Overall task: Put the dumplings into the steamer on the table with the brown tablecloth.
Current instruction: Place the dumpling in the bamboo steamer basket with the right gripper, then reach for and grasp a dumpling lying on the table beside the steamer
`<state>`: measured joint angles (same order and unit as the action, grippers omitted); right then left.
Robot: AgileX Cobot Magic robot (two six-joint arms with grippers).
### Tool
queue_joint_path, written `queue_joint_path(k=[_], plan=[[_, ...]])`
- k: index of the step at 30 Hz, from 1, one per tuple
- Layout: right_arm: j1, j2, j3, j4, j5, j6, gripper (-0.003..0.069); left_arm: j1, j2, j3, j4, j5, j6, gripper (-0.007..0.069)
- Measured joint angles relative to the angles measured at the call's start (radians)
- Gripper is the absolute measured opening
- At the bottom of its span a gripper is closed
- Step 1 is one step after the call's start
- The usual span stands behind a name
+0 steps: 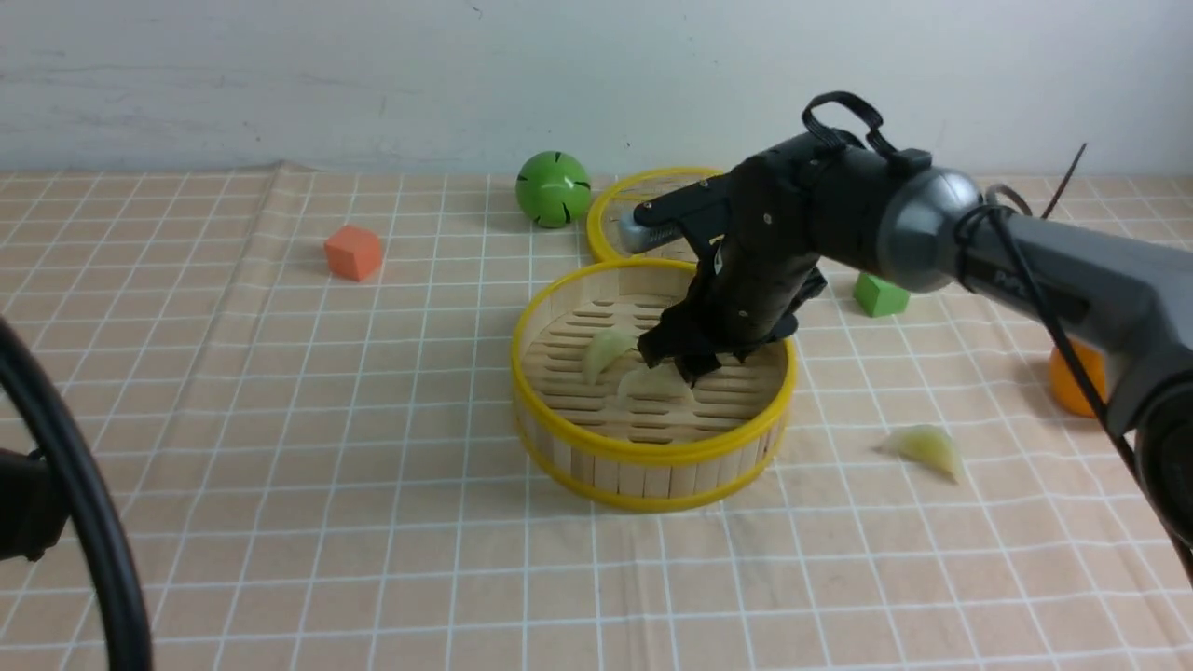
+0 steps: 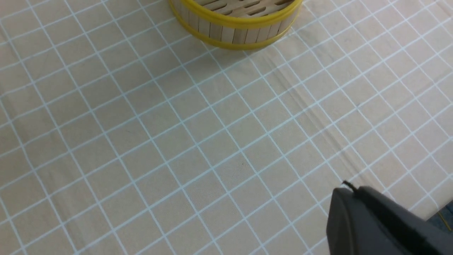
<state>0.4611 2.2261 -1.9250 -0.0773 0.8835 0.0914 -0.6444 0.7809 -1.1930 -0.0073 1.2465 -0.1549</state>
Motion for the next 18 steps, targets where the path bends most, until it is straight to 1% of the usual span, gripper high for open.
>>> queue_joint_path(k=[1, 3, 5, 8, 10, 13, 14, 16, 18], plan=[[0.0, -0.01, -0.02, -0.013, 0.036, -0.006, 0.051, 0.0, 0.0, 0.0, -0.002, 0.0, 0.0, -0.0013], [0.0, -0.038, -0.059, -0.049, 0.114, -0.029, 0.0552, 0.0, 0.0, 0.0, -0.008, 0.0, 0.0, -0.0013], [0.0, -0.074, -0.089, -0.092, 0.198, -0.05, 0.0568, 0.0, 0.0, 0.0, -0.009, 0.0, 0.0, -0.0012], [-0.012, -0.132, -0.105, -0.144, 0.302, -0.078, 0.0575, 0.0, 0.0, 0.0, -0.009, 0.0, 0.0, -0.0012], [-0.04, -0.164, -0.106, -0.15, 0.335, -0.112, 0.0573, 0.0, 0.0, 0.001, -0.009, 0.0, 0.0, -0.0012], [-0.114, -0.199, -0.056, -0.088, 0.342, -0.154, 0.0559, 0.0, -0.001, 0.003, -0.011, 0.0, 0.0, -0.0012], [-0.12, -0.201, -0.05, -0.075, 0.342, -0.156, 0.0556, 0.0, -0.001, 0.003, -0.011, 0.0, 0.0, -0.0012], [-0.191, -0.213, 0.041, 0.01, 0.343, -0.202, 0.0541, 0.0, -0.001, 0.003, -0.01, 0.0, 0.0, -0.0012], [-0.236, -0.213, 0.113, 0.063, 0.343, -0.246, 0.053, 0.0, -0.001, 0.004, -0.013, 0.0, 0.0, -0.0012]])
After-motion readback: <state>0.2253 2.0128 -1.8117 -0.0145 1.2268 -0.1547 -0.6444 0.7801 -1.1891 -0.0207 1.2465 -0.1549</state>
